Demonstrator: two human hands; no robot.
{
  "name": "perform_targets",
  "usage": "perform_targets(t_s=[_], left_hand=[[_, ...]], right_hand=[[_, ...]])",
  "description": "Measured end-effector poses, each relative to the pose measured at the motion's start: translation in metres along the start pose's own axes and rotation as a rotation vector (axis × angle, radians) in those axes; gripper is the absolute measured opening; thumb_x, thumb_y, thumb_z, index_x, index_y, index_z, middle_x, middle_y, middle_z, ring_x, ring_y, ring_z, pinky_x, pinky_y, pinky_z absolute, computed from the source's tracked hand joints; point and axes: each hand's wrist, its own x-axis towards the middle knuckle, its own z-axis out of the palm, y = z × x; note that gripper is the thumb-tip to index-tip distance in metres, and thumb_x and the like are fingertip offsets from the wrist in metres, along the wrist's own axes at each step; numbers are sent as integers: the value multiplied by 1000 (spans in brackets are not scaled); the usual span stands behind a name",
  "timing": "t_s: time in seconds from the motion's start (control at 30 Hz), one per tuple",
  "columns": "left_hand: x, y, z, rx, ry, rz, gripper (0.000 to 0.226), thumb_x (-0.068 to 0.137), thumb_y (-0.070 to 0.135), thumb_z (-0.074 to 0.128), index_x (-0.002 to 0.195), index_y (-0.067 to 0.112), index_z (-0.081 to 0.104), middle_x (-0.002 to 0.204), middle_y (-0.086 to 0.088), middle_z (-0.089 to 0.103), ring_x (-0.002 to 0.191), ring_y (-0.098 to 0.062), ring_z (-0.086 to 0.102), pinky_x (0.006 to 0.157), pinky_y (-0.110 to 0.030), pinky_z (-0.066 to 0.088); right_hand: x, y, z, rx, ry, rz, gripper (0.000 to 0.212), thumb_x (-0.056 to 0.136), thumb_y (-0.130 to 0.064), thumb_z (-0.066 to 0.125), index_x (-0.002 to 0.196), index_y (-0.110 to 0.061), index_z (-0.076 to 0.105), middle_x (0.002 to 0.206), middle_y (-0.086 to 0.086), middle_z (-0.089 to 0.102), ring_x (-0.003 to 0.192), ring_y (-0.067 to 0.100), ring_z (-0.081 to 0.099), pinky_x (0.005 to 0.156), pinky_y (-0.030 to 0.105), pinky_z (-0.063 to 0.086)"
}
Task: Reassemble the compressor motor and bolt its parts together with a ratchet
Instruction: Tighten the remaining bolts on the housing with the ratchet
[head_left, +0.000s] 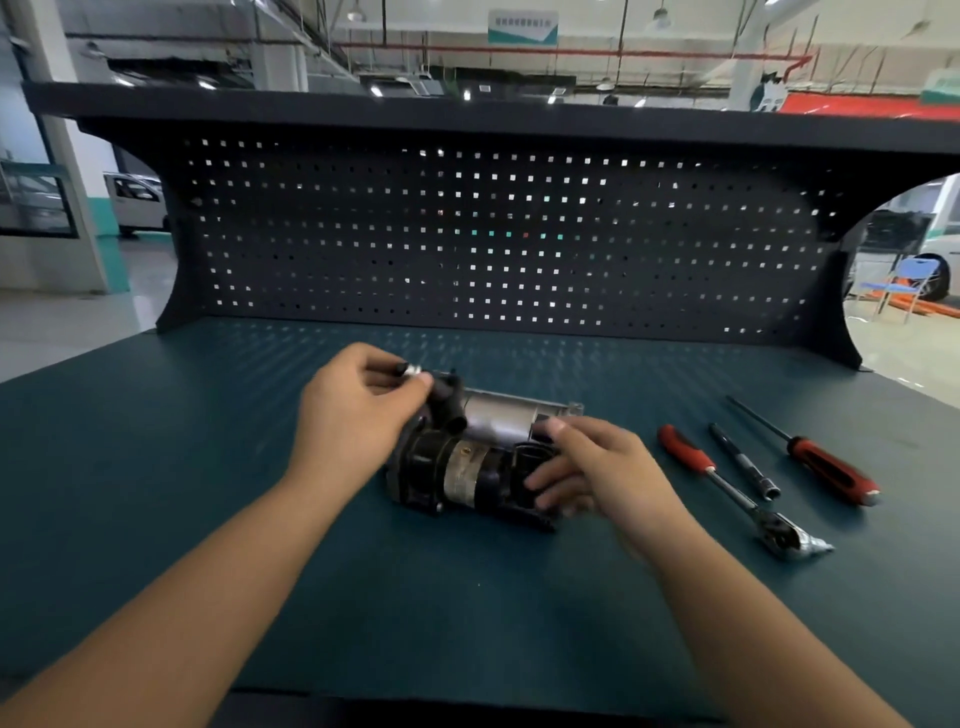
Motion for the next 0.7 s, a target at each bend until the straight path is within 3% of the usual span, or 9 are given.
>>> perform_targets(t_s=[0.1,0.2,0.33,0.47,0.6,0.7], left_hand=[[-15,18,37,-157,-49,-36,15,77,25,74,79,20,60,78,6,68,70,0,64,65,-17,49],[-25,28,59,-322,-138,-117,15,79,19,74,81,14,59,82,-2,68,81,-16,67,78,-30,54],[-28,22,65,-340,-325,-136,18,77,9,75,84,14,59,80,1,67,71,-4,65,68,-16,52],[-24,13,63,-256,-436,-95,38,77,0,74,98,25,56,87,3,70,74,-2,67,68,-12,52],[-18,2,57,-181,-503,-19,38,86,3,64,106,36,62,88,5,74,86,-4,69,83,-19,50],[-15,-4,53,-163,-508,4,34,90,4,59,96,37,67,88,15,73,86,4,67,78,-10,49]], right_hand=[[-10,-20,0,27,-175,28,21,94,-39,52,102,-23,63,78,14,74,62,23,70,47,22,49],[-14,-26,-4,102,-69,-52,13,94,-27,57,94,-17,65,77,10,74,64,19,71,51,20,51],[-6,-25,-16,82,100,-160,10,91,-7,59,92,-12,68,73,5,73,65,15,68,57,19,52],[3,-17,-14,-277,170,-288,25,86,-8,65,101,-27,69,79,-10,72,78,7,69,74,17,52],[5,-7,-14,-403,156,-331,28,86,-12,66,110,-27,69,83,-21,69,78,-9,63,65,1,42],[4,-3,-17,-389,123,-342,29,87,-12,66,97,-40,67,78,-26,69,80,-8,64,65,0,41]])
